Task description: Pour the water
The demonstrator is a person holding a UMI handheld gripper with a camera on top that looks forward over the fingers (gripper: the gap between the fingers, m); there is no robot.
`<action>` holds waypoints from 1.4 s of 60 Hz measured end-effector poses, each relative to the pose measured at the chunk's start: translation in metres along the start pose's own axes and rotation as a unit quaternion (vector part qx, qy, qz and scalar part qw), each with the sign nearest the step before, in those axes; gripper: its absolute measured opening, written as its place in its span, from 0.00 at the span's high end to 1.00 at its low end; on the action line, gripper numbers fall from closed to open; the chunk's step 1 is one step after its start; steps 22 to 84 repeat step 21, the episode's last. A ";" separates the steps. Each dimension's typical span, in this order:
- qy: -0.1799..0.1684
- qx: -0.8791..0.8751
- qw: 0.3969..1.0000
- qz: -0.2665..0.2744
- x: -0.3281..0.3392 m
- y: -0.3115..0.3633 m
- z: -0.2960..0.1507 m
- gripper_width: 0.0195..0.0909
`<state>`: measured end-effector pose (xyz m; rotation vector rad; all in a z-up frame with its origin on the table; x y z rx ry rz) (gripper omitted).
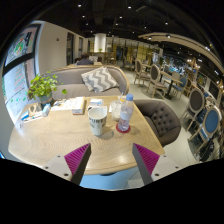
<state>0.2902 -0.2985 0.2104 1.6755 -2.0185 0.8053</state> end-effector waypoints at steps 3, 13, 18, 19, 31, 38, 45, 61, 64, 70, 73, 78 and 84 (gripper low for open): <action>0.004 0.008 1.000 0.003 0.001 0.000 0.001 0.07; -0.004 0.016 1.000 0.010 0.005 -0.001 -0.006 0.08; -0.004 0.018 1.000 0.007 0.005 0.001 -0.006 0.07; -0.004 0.019 1.000 0.007 0.005 0.001 -0.006 0.08; -0.003 0.020 1.000 0.006 0.004 0.002 -0.006 0.08; -0.003 0.020 1.000 0.006 0.004 0.002 -0.006 0.08; -0.003 0.020 1.000 0.006 0.004 0.002 -0.006 0.08; -0.003 0.020 1.000 0.006 0.004 0.002 -0.006 0.08; -0.003 0.020 1.000 0.006 0.004 0.002 -0.006 0.08; -0.003 0.020 1.000 0.006 0.004 0.002 -0.006 0.08; -0.003 0.020 1.000 0.006 0.004 0.002 -0.006 0.08; -0.003 0.020 1.000 0.006 0.004 0.002 -0.006 0.08; -0.003 0.020 1.000 0.006 0.004 0.002 -0.006 0.08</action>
Point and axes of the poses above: the point between the fingertips, and its own axes, seen from behind it with the camera up: y to the left, z down, x backward, against the way the camera looks, the point moved 4 cm from there along x, backward, against the way the camera looks, and after that the axes turned 8 degrees about x, right-handed, at the moved point
